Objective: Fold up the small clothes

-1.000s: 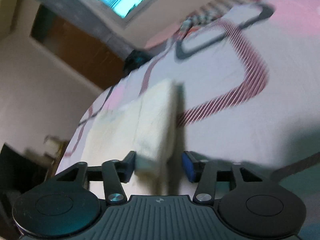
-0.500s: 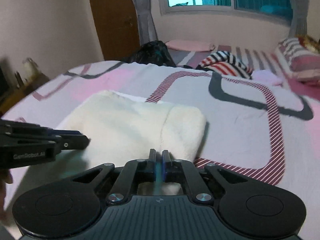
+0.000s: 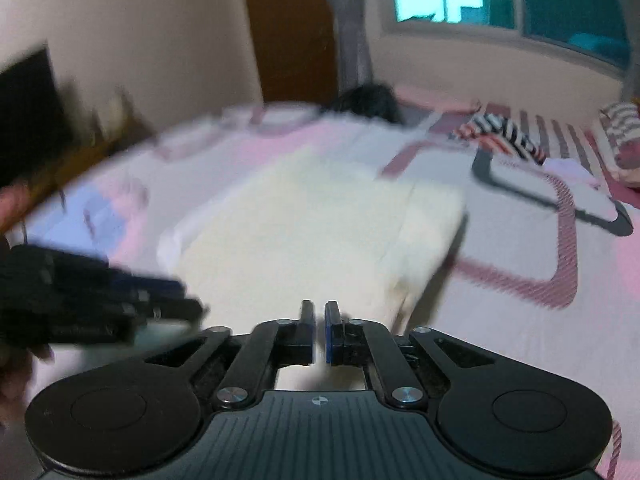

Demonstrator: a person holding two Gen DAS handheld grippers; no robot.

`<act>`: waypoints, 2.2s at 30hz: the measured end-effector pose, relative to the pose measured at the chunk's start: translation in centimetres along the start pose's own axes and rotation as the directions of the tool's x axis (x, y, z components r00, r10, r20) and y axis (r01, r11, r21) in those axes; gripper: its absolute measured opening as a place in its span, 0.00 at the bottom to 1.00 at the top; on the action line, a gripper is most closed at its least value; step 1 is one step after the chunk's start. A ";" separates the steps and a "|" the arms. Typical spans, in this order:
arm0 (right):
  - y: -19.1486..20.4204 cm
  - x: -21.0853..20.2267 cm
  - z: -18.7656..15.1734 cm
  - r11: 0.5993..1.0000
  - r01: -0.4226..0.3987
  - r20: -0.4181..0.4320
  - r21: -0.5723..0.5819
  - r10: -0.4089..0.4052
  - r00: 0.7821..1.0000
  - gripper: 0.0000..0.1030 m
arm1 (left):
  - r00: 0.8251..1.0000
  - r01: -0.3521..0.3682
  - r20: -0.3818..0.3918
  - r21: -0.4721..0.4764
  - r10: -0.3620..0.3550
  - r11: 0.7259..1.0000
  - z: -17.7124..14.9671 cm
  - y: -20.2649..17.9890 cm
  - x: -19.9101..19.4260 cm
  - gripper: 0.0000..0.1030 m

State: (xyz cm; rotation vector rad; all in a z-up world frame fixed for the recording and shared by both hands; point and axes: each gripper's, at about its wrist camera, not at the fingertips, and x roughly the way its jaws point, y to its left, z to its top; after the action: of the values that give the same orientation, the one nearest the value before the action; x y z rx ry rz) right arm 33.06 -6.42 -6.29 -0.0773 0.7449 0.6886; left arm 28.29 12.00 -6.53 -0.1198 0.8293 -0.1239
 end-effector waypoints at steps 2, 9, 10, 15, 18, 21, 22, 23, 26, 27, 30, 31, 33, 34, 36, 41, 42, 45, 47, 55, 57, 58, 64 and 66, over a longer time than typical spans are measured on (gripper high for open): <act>0.1 1.6 -1.2 0.995 0.087 -0.053 -0.038 -0.089 0.995 0.02 | 1.000 0.004 -0.017 0.025 -0.003 1.000 -0.2 -0.7 0.4 0.21; -1.1 1.4 -1.8 0.966 0.253 -0.107 -0.057 -0.257 0.960 0.03 | 0.999 -0.011 -0.034 0.050 0.012 0.999 -0.5 -1.9 -0.1 0.21; -1.4 0.5 -1.9 0.974 0.225 -0.082 -0.019 -0.226 0.971 0.03 | 0.999 -0.009 -0.033 0.050 0.011 0.999 -0.7 -2.0 -0.5 0.21; 0.3 -3.3 -2.2 0.994 0.101 0.010 0.033 -0.102 0.995 0.03 | 0.999 -0.013 -0.030 0.064 0.015 0.998 -1.8 -2.4 -1.2 0.21; 2.3 -2.5 -2.9 0.997 0.071 -0.034 -0.001 -0.071 0.997 0.03 | 0.999 -0.018 -0.031 0.058 0.020 0.998 -1.9 -2.5 -1.1 0.21; 2.5 -1.3 -3.8 0.995 0.102 -0.053 0.014 -0.101 0.993 0.03 | 0.999 -0.025 -0.027 0.060 0.027 0.998 -1.9 -2.5 -0.9 0.21; 2.3 -1.2 -3.6 0.994 0.102 -0.054 0.030 -0.100 0.993 0.03 | 0.999 -0.028 -0.023 0.059 0.029 0.998 -2.0 -2.5 -1.0 0.21; 2.3 -1.2 -3.5 0.994 0.103 -0.056 0.034 -0.100 0.993 0.03 | 0.999 -0.033 -0.020 0.059 0.035 0.998 -2.1 -2.6 -1.2 0.21; 1.8 -2.4 -3.1 0.991 0.088 -0.066 0.105 -0.081 0.995 0.03 | 0.999 -0.049 -0.007 0.059 0.050 0.997 -2.6 -2.9 -3.0 0.21; 1.8 -3.3 -3.2 0.988 0.081 -0.057 0.128 -0.074 0.996 0.03 | 0.999 -0.054 -0.001 0.065 0.054 0.996 -3.1 -3.0 -4.0 0.21; 2.5 -7.0 -3.7 0.984 0.085 -0.021 0.154 -0.082 0.996 0.03 | 0.998 -0.059 0.014 0.068 0.058 0.996 -4.7 -3.4 -7.0 0.21; 2.8 -8.4 -3.9 0.983 0.083 -0.007 0.166 -0.083 0.997 0.03 | 0.998 -0.065 0.024 0.075 0.063 0.995 -5.3 -3.7 -8.3 0.20; 3.9 -11.3 -4.5 0.980 0.080 0.015 0.184 -0.084 0.996 0.03 | 0.995 -0.083 0.057 0.092 0.078 0.992 -6.6 -4.2 -11.2 0.08; 4.7 -12.8 -4.9 0.979 0.082 0.026 0.188 -0.089 0.996 0.03 | 0.995 -0.081 0.073 0.092 0.074 0.993 -7.2 -4.5 -12.7 0.00; 6.0 -15.5 -5.6 0.976 0.083 0.046 0.200 -0.094 0.995 0.03 | 0.992 -0.092 0.095 0.083 0.084 0.992 -8.3 -4.9 -15.6 0.00; 9.9 -21.4 -7.9 0.976 0.074 0.088 0.207 -0.094 0.992 0.03 | 0.983 -0.091 0.169 0.107 0.072 0.990 -10.9 -6.6 -22.0 0.00; 10.7 -22.3 -8.4 0.976 0.080 0.096 0.200 -0.101 0.990 0.03 | 0.982 -0.089 0.174 0.119 0.067 0.989 -11.4 -7.0 -23.1 0.00; 13.1 -25.1 -9.9 0.975 0.095 0.108 0.200 -0.118 0.987 0.03 | 0.972 -0.097 0.227 0.126 0.067 0.987 -12.6 -8.0 -26.6 0.31; 14.5 -26.9 -10.9 0.972 0.127 0.134 0.198 -0.155 0.979 0.13 | 0.949 -0.133 0.298 0.092 0.100 0.987 -13.6 -8.4 -28.8 0.98; 17.6 -30.4 -12.8 0.934 0.255 0.208 0.251 -0.309 0.928 1.00 | 0.903 -0.195 0.403 0.084 0.146 0.977 -15.6 -9.7 -31.3 0.99; 17.7 -30.4 -12.8 0.925 0.255 0.201 0.283 -0.317 0.927 1.00 | 0.908 -0.188 0.397 0.090 0.138 0.978 -15.5 -9.6 -31.4 1.00; 17.8 -30.5 -12.9 0.922 0.254 0.198 0.294 -0.319 0.927 1.00 | 0.906 -0.191 0.398 0.085 0.142 0.978 -15.6 -9.6 -31.5 1.00; 18.8 -31.1 -12.8 0.928 0.257 0.206 0.270 -0.316 0.926 1.00 | 0.900 -0.211 0.402 0.068 0.167 0.975 -16.9 -9.7 -32.7 1.00; 19.1 -31.4 -12.9 0.930 0.256 0.210 0.263 -0.314 0.926 1.00 | 0.901 -0.216 0.396 0.055 0.177 0.975 -16.9 -9.3 -33.0 1.00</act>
State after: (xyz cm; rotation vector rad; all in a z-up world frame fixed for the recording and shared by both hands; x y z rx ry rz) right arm -2.75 -12.59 7.73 0.1109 0.5510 0.3187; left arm -6.89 6.99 7.59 0.0333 0.4312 0.0509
